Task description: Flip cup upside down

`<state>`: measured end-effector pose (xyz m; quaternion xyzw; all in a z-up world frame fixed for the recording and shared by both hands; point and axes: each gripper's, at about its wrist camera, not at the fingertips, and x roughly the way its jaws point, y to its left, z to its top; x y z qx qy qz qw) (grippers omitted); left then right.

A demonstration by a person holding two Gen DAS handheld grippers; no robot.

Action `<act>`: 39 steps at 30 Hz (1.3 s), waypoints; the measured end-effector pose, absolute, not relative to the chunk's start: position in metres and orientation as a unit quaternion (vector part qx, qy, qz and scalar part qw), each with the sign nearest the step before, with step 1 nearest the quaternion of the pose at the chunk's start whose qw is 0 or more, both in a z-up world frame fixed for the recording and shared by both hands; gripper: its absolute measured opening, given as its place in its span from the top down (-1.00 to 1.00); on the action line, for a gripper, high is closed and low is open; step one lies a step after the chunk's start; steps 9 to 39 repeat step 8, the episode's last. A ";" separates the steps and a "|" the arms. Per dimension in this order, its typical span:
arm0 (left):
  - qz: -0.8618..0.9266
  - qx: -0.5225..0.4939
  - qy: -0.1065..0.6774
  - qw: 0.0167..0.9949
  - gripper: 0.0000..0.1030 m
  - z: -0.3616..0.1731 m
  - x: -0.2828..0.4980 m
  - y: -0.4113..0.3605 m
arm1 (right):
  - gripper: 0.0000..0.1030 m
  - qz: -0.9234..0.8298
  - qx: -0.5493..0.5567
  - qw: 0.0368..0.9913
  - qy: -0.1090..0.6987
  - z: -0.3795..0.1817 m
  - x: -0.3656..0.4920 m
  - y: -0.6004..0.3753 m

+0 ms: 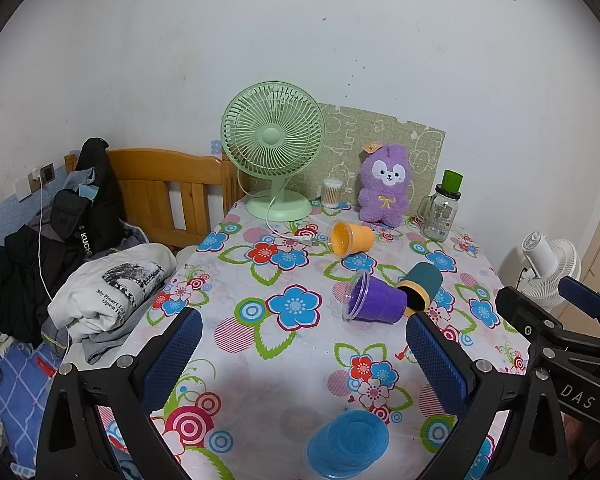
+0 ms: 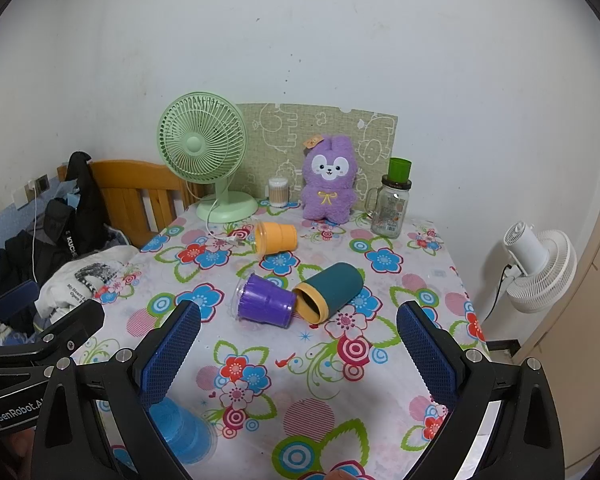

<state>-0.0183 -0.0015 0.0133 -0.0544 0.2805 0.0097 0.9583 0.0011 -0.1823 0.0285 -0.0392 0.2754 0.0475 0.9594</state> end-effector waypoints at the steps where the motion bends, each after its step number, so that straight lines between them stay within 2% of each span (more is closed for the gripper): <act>1: 0.010 -0.054 0.281 0.958 -0.99 0.013 -0.018 -0.001 | -0.94 0.048 -0.039 0.959 0.275 0.029 0.001 -0.182; 39: 0.009 -0.053 0.278 0.959 -0.99 0.014 -0.018 -0.002 | -0.94 0.048 -0.039 0.959 0.276 0.029 0.001 -0.182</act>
